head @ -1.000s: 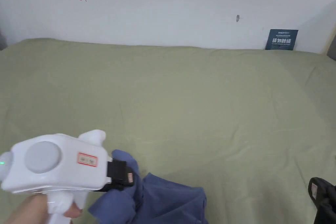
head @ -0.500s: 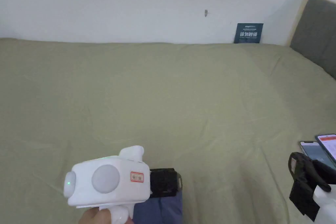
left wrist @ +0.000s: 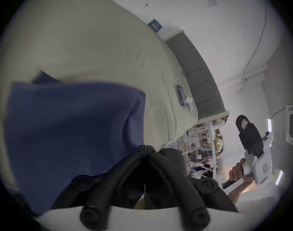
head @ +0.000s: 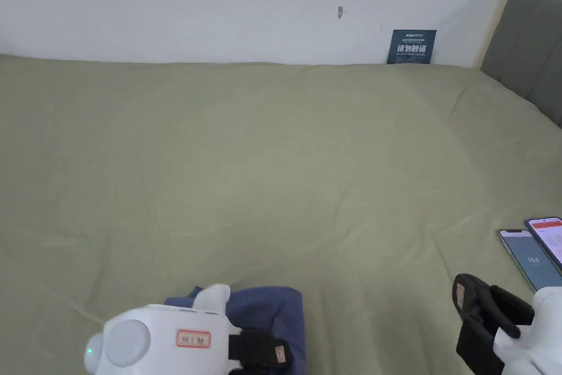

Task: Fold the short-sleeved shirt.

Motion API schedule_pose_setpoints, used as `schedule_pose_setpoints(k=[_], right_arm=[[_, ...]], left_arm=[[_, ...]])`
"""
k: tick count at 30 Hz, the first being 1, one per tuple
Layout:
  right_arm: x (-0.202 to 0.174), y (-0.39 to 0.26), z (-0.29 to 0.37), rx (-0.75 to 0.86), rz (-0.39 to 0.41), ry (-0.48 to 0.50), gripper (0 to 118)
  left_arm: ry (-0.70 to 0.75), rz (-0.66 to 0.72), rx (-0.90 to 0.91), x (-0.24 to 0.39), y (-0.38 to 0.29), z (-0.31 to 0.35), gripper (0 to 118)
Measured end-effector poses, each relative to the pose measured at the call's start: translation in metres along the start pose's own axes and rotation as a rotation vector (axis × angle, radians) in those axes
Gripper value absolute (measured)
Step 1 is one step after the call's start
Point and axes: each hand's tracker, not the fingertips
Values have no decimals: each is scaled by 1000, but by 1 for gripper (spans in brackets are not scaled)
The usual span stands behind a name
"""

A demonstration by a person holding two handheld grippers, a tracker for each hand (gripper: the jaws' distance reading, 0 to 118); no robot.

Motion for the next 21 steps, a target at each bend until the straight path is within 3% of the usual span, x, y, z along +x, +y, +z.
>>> schedule_pose_setpoints(k=[1,4,5,10,13,16,21], right_arm=[[0,-3,-1,-11,-5,2,0],[1,-10,-2,-45,-22,8,0],[1,-13,-3,-58,-23,12,0],[-7,-20,-13,-118,-32,61,0],[-21,-20,-29,-166,-39,158,0],[-39,-23,-60,-265,-78,301,0],[-63,-52,-133,-461,-284,584,0]], left_arm=[[0,50,-20,-9,1,-12,0],[81,13,-28,-30,-5,-30,0],[11,30,-33,-32,-3,-27,0],[66,-16,-18,-13,2,-4,0],[40,-24,38,-2,5,37,0],[105,-67,127,-4,3,83,0],[180,-16,194,-33,6,136,0]])
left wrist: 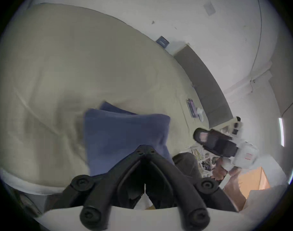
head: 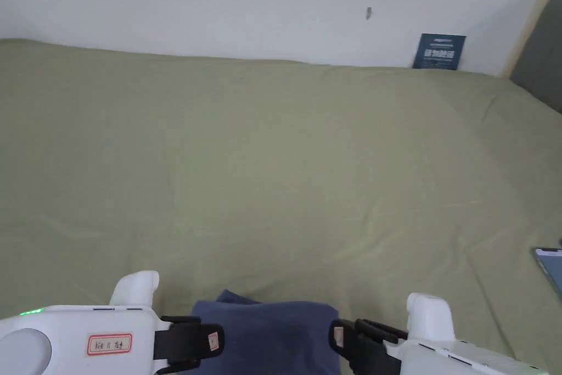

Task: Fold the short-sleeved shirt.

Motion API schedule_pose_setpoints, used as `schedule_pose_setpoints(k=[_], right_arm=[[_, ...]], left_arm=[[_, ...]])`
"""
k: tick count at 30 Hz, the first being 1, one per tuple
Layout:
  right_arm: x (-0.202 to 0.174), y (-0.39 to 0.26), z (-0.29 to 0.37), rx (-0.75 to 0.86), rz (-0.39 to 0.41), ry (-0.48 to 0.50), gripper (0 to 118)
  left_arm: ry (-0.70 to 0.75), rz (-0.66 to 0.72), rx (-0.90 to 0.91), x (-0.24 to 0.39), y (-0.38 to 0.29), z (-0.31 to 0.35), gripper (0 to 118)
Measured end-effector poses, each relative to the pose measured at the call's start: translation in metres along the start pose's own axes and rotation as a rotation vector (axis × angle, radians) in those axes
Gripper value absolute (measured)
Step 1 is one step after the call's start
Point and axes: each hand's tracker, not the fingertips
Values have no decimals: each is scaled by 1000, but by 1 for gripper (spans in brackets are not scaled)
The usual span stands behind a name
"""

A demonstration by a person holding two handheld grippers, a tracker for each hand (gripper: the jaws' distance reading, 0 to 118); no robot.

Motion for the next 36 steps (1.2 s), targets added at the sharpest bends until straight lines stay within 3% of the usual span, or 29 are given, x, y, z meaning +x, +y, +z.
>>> schedule_pose_setpoints(k=[2,4,7,8,10,11,12,13,15,16,22,25,26,27,28,30,33,36], right_arm=[[17,-2,-30,-79,-45,113,0],[40,-6,-58,-152,-150,246,0],[80,-21,-91,-219,-296,288,0],[96,-28,-97,-224,-375,308,0],[118,-37,-99,-195,-572,447,0],[118,-38,-97,-180,-587,453,0],[117,-38,-95,-185,-535,430,0],[115,-37,-95,-187,-522,429,0],[112,-35,-94,-190,-514,425,0],[112,-35,-94,-192,-511,427,0],[109,-34,-93,-194,-516,423,0],[101,-30,-90,-200,-483,384,0],[99,-28,-89,-200,-474,372,0],[97,-26,-87,-200,-455,357,0],[93,-23,-84,-198,-425,338,0],[79,-14,-75,-191,-353,277,0],[56,-2,-57,-171,-249,237,0],[37,10,-39,-142,-190,238,0]], left_arm=[[55,11,7,-15,5,3,0],[74,5,-2,-28,11,2,0],[72,27,-24,-42,17,-5,0],[74,33,-29,-45,19,-8,0],[64,40,-47,-51,23,-13,0],[59,47,-57,-53,25,-15,0],[45,54,-68,-55,26,-17,8],[17,60,-67,-55,26,-18,31],[-58,94,-92,-59,28,-30,113],[-45,112,-113,-61,27,-39,116],[-253,226,-237,-75,22,-89,114],[-274,190,-216,-71,24,-91,111],[-252,190,-220,-69,27,-87,99],[-139,140,-196,-68,28,-85,62],[-134,104,-205,-70,29,-84,32],[-209,171,-222,-74,33,-75,33],[-199,163,-200,-79,43,-54,33],[-212,213,-149,-106,60,-12,33]])
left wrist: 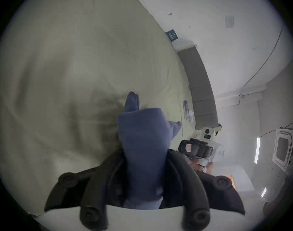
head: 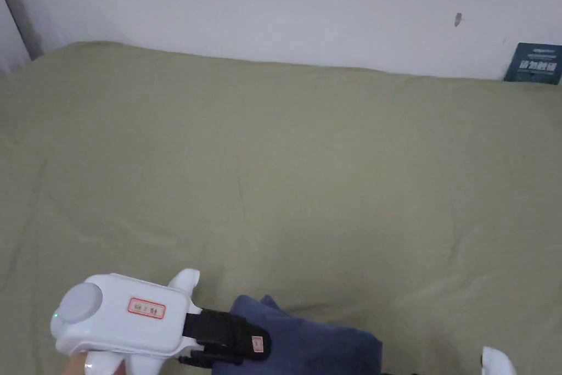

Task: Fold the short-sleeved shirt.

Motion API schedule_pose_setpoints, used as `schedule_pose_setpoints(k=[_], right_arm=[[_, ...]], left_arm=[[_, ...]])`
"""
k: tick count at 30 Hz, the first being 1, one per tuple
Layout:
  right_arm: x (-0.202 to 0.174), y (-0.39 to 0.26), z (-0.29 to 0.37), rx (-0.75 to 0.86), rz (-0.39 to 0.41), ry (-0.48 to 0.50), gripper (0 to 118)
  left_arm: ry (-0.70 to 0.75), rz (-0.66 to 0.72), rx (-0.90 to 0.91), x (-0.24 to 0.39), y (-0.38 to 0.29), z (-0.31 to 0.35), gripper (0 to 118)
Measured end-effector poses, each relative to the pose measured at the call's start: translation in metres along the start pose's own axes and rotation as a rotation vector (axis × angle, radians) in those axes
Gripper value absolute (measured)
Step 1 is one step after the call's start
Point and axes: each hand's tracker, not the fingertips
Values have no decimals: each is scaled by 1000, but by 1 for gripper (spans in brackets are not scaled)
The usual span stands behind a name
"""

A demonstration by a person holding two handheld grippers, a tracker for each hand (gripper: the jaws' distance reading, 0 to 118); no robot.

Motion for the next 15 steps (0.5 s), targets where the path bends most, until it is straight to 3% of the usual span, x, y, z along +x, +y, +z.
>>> schedule_pose_setpoints(k=[3,9,15], right_arm=[[-18,5,12,44,44,-21,0],[-28,13,25,106,57,-52,0],[-20,17,37,162,35,-143,0]], left_arm=[[101,-4,58,-23,21,69,33],[282,73,148,-76,66,206,33],[412,109,156,-116,104,268,33]])
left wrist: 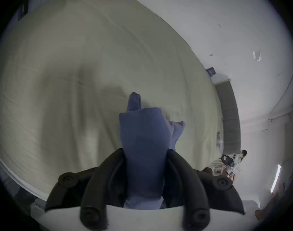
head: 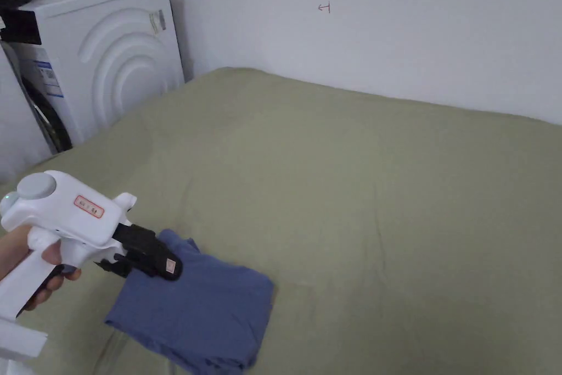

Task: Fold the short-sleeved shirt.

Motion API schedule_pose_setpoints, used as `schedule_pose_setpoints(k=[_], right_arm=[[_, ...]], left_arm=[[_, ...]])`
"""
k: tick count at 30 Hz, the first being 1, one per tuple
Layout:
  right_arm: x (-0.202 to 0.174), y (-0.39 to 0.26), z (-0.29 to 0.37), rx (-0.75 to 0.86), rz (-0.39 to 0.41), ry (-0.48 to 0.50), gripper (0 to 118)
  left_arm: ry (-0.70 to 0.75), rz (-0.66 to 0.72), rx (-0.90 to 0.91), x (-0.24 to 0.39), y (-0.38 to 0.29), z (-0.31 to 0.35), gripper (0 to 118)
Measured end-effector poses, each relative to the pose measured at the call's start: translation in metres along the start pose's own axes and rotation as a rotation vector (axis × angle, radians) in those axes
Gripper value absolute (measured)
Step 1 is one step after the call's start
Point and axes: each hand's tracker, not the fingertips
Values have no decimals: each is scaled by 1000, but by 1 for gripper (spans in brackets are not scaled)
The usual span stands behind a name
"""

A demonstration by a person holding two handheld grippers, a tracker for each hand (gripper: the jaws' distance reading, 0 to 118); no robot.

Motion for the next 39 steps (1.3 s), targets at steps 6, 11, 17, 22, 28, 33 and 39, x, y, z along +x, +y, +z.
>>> schedule_pose_setpoints(k=[6,11,17,22,28,33,39], right_arm=[[16,11,5,19,-24,-32,0],[1,17,3,30,-3,-15,0],[-13,26,18,63,47,13,0],[-37,41,38,135,189,-60,0],[-90,52,58,290,485,-337,0],[-117,58,61,552,704,-543,0],[-137,60,67,662,722,-572,0]], left_arm=[[44,14,60,-9,9,-2,73],[33,3,168,1,2,12,117],[9,-7,214,42,-26,26,94],[-93,-146,305,117,-68,8,0],[-15,-353,465,270,-151,-32,0],[178,-518,871,371,-204,-66,0],[279,-647,1007,444,-238,-84,0]])
